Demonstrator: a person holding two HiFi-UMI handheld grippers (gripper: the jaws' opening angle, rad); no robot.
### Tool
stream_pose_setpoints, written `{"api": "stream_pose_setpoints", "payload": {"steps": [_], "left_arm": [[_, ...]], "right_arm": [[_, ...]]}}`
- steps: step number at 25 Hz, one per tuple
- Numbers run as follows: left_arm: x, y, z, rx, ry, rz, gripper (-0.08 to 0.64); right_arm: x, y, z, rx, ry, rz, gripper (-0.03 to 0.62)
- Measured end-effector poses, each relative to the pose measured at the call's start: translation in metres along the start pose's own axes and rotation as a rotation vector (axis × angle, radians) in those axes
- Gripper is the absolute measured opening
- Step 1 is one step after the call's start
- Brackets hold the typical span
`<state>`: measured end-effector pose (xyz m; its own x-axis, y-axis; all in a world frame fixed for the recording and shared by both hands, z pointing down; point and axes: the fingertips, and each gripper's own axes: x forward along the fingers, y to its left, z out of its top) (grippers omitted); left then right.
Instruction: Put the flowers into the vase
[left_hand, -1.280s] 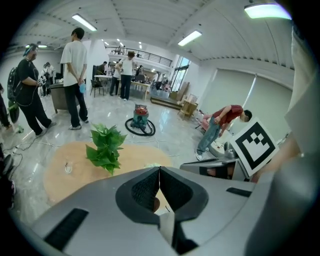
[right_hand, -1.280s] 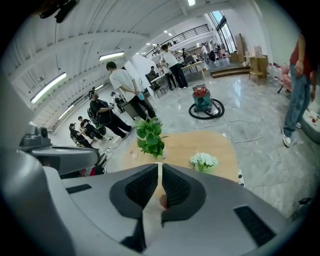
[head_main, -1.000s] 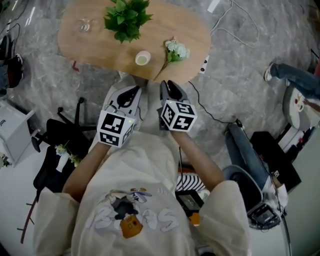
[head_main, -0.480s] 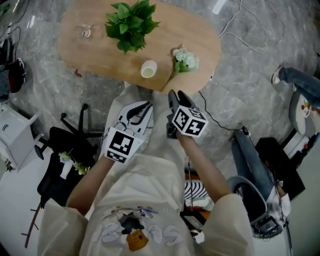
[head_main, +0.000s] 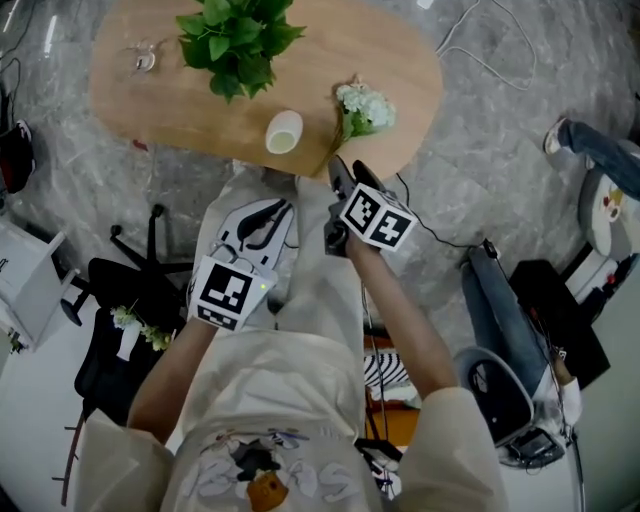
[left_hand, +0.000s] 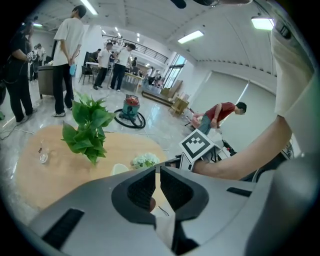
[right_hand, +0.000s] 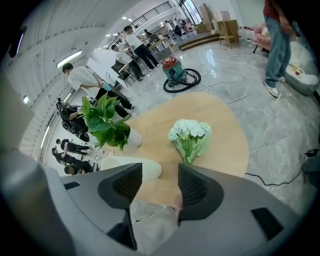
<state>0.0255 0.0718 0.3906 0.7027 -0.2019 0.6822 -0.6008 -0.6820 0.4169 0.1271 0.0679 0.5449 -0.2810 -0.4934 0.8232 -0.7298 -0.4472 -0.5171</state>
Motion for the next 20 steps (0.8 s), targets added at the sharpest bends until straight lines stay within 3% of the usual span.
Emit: {"api": "stream_pose_setpoints", "payload": {"steps": [20], "left_arm": [[0.037, 0.041, -0.047, -0.108, 0.069, 0.011, 0.012]], "right_arm": [[0.072, -0.059, -0.002, 0.084, 0.060, -0.146, 0.222]]}}
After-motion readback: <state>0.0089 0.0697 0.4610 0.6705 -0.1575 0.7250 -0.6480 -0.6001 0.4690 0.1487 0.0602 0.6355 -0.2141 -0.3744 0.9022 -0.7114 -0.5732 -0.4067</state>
